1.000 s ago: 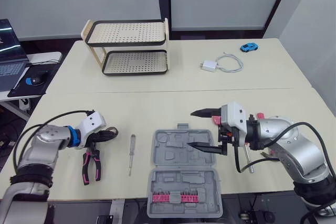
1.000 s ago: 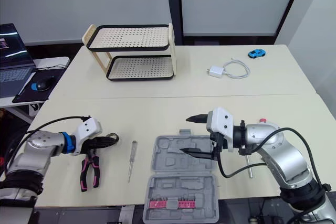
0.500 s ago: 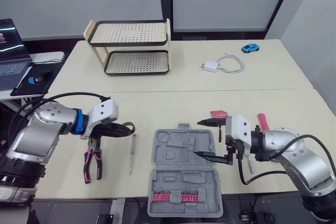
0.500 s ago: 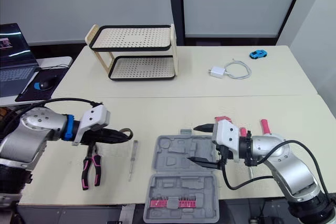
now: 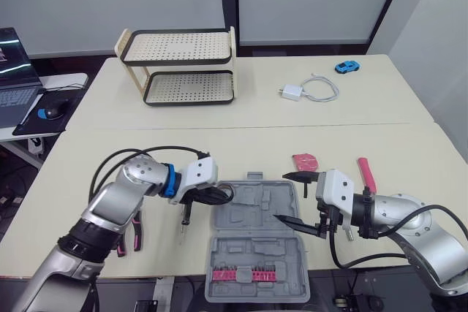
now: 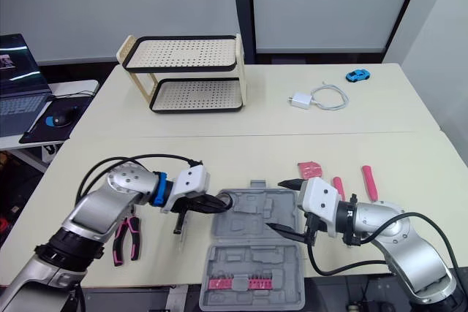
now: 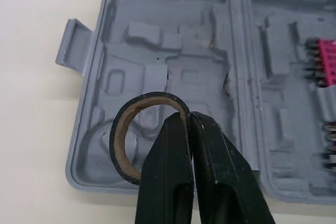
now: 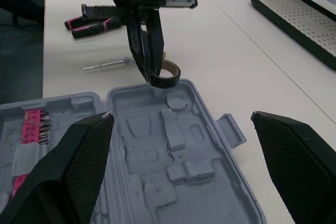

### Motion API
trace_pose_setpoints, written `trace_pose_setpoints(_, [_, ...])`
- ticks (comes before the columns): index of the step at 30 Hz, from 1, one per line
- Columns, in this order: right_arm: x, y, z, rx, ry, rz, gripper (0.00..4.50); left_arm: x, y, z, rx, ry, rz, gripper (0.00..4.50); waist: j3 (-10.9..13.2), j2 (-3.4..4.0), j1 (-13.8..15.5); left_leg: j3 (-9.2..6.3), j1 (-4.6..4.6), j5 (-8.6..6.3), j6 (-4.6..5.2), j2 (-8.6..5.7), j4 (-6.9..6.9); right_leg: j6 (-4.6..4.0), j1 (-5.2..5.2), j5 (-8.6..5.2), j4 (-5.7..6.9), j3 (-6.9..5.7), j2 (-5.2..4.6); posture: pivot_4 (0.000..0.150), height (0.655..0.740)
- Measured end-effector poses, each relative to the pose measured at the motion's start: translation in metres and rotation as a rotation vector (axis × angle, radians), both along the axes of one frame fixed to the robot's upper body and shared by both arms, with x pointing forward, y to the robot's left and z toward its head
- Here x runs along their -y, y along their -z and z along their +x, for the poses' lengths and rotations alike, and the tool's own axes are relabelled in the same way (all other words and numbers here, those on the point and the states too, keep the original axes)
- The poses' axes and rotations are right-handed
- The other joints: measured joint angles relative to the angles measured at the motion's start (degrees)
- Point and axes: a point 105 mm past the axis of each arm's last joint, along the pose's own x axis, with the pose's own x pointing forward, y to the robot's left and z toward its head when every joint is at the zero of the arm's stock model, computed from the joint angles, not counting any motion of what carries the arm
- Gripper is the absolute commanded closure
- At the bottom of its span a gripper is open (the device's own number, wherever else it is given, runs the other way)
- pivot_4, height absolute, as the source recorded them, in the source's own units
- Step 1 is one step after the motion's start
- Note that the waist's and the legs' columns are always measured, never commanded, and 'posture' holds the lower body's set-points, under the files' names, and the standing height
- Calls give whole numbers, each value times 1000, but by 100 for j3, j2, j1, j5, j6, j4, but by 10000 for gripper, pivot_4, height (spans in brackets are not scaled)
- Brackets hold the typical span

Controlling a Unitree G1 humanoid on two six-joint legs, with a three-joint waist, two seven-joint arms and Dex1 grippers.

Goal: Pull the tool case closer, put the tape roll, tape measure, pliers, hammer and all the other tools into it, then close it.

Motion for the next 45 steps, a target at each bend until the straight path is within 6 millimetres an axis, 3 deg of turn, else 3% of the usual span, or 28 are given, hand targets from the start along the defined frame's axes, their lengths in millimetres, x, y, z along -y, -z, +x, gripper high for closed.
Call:
trace_pose_setpoints(17, [-3, -8, 4, 13, 27, -8, 0, 5, 17, 24, 70, -63, 13, 44695, 0, -1, 6, -2, -1, 1, -1, -2, 3, 0, 2, 0, -3, -1, -1, 1500, 7400])
trace_pose_setpoints(45, [-4, -6, 0, -2, 25, -9, 0, 3, 32, 25, 56, -73, 58, 44695, 0, -1, 5, -2, 0, 1, -1, -2, 3, 0, 3, 0, -2, -1, -1, 1500, 7400])
